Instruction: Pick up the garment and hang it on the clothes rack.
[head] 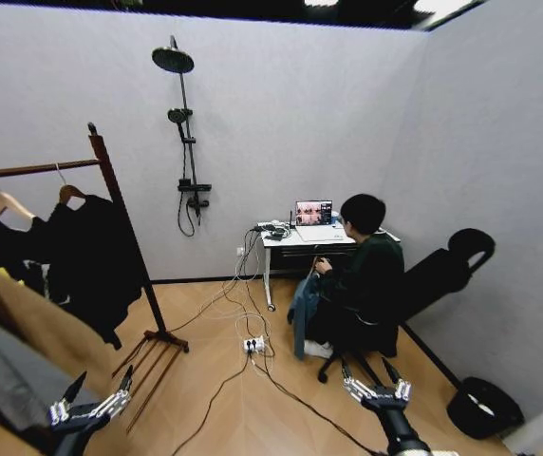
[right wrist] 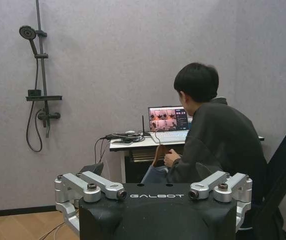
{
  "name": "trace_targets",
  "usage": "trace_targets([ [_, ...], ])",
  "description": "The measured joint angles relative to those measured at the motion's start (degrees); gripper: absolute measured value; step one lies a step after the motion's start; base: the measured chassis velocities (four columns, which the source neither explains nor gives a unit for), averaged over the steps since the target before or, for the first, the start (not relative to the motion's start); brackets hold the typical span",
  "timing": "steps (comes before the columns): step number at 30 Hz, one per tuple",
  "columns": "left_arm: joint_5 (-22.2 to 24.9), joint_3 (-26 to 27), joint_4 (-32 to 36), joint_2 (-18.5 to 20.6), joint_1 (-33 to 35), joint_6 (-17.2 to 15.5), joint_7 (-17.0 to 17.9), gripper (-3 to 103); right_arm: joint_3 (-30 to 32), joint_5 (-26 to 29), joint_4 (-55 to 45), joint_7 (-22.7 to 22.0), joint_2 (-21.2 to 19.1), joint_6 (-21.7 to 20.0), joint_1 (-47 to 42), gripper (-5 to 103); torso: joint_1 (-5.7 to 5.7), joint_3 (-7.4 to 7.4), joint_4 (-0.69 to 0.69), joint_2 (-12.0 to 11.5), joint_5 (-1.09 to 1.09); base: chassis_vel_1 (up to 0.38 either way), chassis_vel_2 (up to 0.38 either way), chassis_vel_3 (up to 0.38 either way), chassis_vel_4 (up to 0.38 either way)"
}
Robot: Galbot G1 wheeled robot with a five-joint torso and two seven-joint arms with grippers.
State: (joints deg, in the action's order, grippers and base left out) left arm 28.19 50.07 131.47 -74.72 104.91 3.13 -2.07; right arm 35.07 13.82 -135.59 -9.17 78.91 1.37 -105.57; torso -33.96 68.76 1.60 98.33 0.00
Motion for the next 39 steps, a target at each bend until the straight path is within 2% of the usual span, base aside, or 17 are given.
trace_targets([
  [3, 0.0, -0.01, 0.0, 0.0, 0.0, 0.0, -0.04, 100, 0.02, 0.0, 0.0, -0.01, 0.0, 0.0, 0.0, 100, -0.01, 0.01, 0.05, -0.01, 0.04, -0.063, -0.205, 0.037, 0.264],
  [9, 0.0, -0.01, 0.0, 0.0, -0.01, 0.0, -0.05, 100, 0.02, 0.0, 0.0, 0.0, -0.01, 0.0, 0.02, 100, -0.07, 0.02, 0.01, -0.04, 0.02, -0.082, -0.089, 0.083, 0.044],
  [16, 0.0, 0.0, 0.0, 0.0, -0.02, 0.0, -0.01, 100, -0.01, 0.0, 0.0, 0.0, 0.0, 0.0, 0.02, 100, -0.08, 0.02, 0.03, -0.04, -0.02, 0.021, 0.033, -0.007, -0.05],
  [29, 0.0, -0.01, 0.0, 0.0, -0.01, 0.0, -0.02, 100, 0.01, 0.0, 0.0, 0.0, 0.0, 0.0, 0.01, 100, -0.03, 0.01, 0.02, -0.02, 0.02, 0.047, 0.033, -0.048, -0.028],
  [36, 0.0, 0.0, 0.0, 0.0, -0.01, 0.0, 0.01, 100, 0.0, 0.0, -0.01, 0.0, 0.0, 0.0, 0.01, 100, -0.03, 0.0, 0.04, -0.01, -0.04, 0.132, 0.122, -0.118, -0.122],
  [39, 0.0, 0.0, 0.0, 0.0, -0.01, 0.0, 0.01, 100, -0.01, 0.0, -0.01, 0.0, 0.0, 0.0, 0.01, 100, -0.03, 0.0, 0.0, -0.01, -0.02, 0.068, 0.015, -0.006, -0.037],
])
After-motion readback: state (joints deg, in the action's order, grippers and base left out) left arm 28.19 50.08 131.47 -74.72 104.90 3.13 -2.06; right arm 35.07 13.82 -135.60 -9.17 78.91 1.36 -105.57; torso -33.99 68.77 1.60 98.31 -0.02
